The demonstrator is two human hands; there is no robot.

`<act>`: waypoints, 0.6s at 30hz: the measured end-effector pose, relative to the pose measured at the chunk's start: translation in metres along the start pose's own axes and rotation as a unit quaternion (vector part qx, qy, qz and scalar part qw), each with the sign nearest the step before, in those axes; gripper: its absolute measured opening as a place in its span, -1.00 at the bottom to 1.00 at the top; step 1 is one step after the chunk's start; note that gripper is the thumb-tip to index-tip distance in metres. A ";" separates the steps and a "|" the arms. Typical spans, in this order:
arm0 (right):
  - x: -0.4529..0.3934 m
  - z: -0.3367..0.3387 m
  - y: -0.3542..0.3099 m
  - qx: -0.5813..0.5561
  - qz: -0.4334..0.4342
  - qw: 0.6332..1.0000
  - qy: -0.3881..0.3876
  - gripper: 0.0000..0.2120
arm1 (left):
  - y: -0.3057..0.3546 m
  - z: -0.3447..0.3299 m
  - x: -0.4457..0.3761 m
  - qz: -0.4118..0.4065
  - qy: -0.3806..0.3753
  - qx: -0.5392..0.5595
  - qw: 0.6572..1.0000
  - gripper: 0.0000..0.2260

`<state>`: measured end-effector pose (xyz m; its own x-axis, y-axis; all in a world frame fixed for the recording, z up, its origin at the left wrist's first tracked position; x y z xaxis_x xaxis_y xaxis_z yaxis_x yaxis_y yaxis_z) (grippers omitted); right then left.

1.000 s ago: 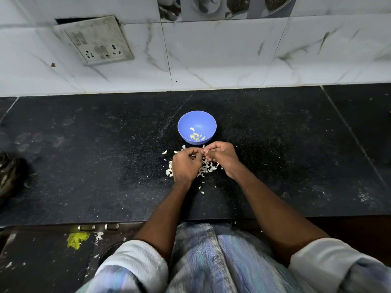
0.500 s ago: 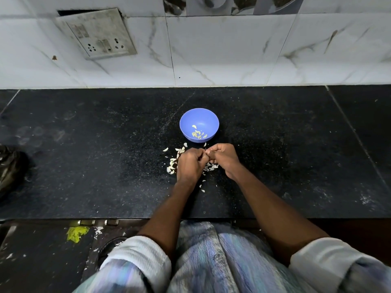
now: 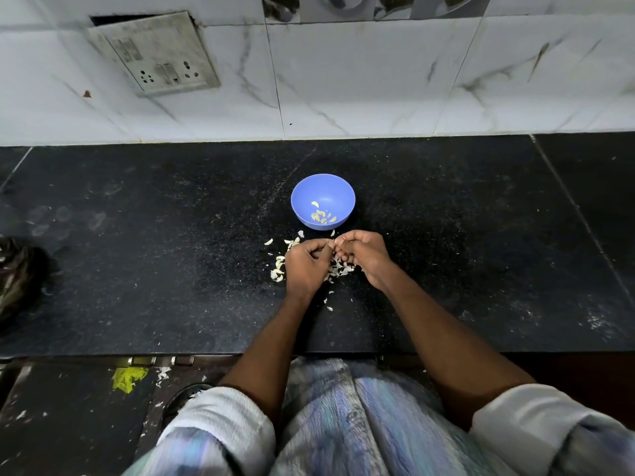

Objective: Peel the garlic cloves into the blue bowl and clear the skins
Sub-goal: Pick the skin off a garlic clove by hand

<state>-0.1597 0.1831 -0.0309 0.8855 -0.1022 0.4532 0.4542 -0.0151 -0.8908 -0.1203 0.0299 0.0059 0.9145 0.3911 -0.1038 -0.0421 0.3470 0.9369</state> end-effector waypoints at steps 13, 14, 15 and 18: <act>0.005 -0.004 -0.006 0.015 0.017 0.999 -0.033 -0.89 | 0.001 0.004 -0.001 0.002 0.015 -0.026 1.000 -0.86; 0.006 -0.005 -0.006 0.006 0.013 0.999 -0.043 -0.89 | 0.000 0.004 -0.001 0.009 0.016 -0.020 1.000 -0.86; 0.007 -0.007 -0.005 -0.005 0.007 0.999 -0.054 -0.90 | -0.001 0.004 -0.001 0.017 0.017 -0.015 1.000 -0.88; 0.009 -0.008 -0.003 -0.043 -0.008 0.997 -0.065 -0.89 | -0.005 0.002 -0.001 0.029 0.007 -0.002 1.000 -0.90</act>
<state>-0.1535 0.1747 -0.0243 0.8864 0.0284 0.4621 0.4625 -0.1014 -0.8808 -0.1205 0.0257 0.0018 0.9047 0.4226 -0.0539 -0.0962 0.3260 0.9405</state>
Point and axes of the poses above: each hand's wrist, its own x-axis away from the middle knuckle, its own z-axis out of the back of the hand, y = z × x, the point moved 9 cm from there along -x, towards the middle knuckle, and after that the axes turned 10 degrees about y, right-handed, at the moved point
